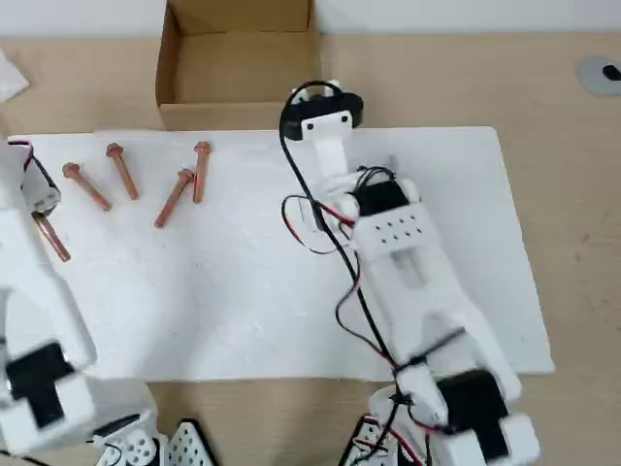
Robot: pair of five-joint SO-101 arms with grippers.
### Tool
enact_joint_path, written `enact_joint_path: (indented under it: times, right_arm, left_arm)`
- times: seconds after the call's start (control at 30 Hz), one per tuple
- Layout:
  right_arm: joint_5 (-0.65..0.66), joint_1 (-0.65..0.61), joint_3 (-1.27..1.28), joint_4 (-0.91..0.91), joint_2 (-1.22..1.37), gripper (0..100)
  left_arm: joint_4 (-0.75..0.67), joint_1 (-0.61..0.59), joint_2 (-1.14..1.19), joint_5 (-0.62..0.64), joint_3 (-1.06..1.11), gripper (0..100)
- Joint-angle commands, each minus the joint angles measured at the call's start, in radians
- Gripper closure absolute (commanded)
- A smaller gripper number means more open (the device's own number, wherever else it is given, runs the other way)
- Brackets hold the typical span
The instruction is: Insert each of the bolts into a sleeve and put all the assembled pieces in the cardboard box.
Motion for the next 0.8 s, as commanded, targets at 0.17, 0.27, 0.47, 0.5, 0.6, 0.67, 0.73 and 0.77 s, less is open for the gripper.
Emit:
enact_joint_path:
  times: [0.17,0.27,0.47,0.5,0.6,0.67,0.73,0.77]
  right_arm:
    - [-0.051,-0.007,-0.214,0.032,0.213,77.2]
    - [-0.049,-0.007,-0.292,0.068,0.272,77.2]
    - [-0.046,-0.007,-0.404,0.118,0.375,77.3]
    - [-0.046,-0.007,-0.417,0.124,0.39,77.3]
    - [-0.046,-0.012,-0.443,0.135,0.438,77.4]
    - [-0.046,-0.012,-0.458,0.14,0.467,77.4]
    - [-0.046,-0.012,-0.469,0.144,0.493,77.4]
    - [-0.046,-0.012,-0.469,0.144,0.506,77.4]
  left_arm:
    - [-0.209,0.11,-0.519,-0.014,0.377,99]
    - [-0.258,0.152,-0.691,-0.014,0.499,99]
    - [-0.293,0.192,-0.924,-0.014,0.663,99]
    - [-0.293,0.192,-0.946,-0.014,0.677,99]
    - [-0.285,0.192,-0.987,-0.014,0.701,99]
    - [-0.285,0.19,-1.0,-0.014,0.709,99]
    - [-0.285,0.19,-1.0,-0.014,0.709,99]
    - [-0.285,0.19,-1.0,-0.014,0.709,99]
